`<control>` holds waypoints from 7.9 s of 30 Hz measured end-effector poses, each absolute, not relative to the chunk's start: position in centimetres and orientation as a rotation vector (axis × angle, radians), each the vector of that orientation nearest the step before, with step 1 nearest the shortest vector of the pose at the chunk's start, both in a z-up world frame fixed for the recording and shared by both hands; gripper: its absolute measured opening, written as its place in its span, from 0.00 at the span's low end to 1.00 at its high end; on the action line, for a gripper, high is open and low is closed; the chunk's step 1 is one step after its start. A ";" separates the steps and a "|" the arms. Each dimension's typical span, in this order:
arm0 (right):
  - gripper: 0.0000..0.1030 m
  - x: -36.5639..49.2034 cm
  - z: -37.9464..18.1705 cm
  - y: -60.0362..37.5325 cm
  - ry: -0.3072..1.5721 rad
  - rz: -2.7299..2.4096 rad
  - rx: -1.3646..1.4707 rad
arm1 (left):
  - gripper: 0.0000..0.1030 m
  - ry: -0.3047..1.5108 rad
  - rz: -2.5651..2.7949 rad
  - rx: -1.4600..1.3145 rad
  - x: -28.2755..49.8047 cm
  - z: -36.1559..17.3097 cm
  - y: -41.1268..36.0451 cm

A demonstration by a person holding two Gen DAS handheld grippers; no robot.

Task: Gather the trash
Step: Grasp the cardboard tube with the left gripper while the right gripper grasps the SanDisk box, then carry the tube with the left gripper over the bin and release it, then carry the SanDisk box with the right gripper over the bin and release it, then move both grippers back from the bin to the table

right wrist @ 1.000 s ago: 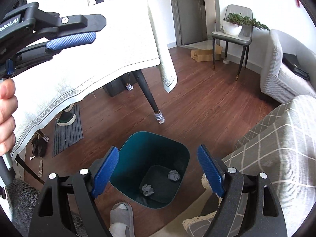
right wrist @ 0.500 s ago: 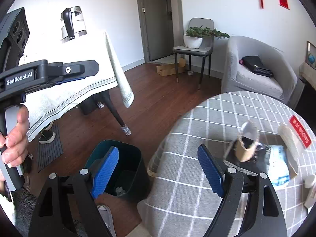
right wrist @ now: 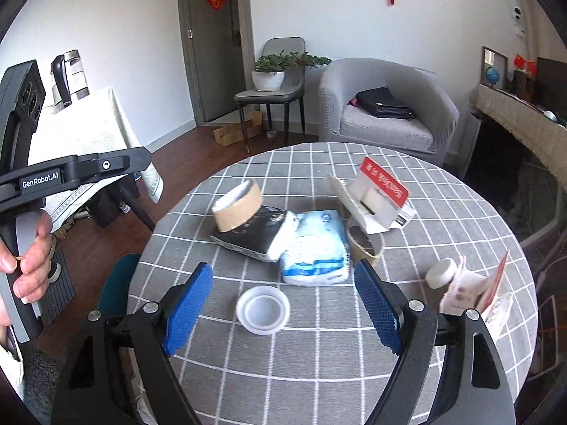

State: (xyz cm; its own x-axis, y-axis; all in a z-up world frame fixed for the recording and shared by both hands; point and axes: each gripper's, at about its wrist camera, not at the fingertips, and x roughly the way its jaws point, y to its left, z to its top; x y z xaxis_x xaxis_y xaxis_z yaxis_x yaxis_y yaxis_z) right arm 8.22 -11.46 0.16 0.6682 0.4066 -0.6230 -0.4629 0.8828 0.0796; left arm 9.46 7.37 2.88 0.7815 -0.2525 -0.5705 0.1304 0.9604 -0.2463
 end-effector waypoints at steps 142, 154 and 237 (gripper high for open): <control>0.01 13.2 -3.0 19.8 0.837 0.827 -0.140 | 0.53 1.224 0.064 -0.208 6.5 -15.4 33.5; 0.00 12.8 -7.3 23.1 0.924 0.858 -0.190 | 0.57 1.081 0.103 -0.257 5.1 -11.4 36.3; 0.68 11.2 1.0 -7.3 0.724 0.562 -0.040 | 0.80 0.667 -0.230 -0.184 10.1 3.3 9.3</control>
State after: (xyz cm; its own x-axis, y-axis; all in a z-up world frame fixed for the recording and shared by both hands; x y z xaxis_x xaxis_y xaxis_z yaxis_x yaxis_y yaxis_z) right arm 11.19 -7.26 1.02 0.6084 0.4731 -0.6371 -0.5004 0.8518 0.1547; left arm 10.08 9.31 3.32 0.7620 -0.2685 -0.5893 0.1510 0.9586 -0.2414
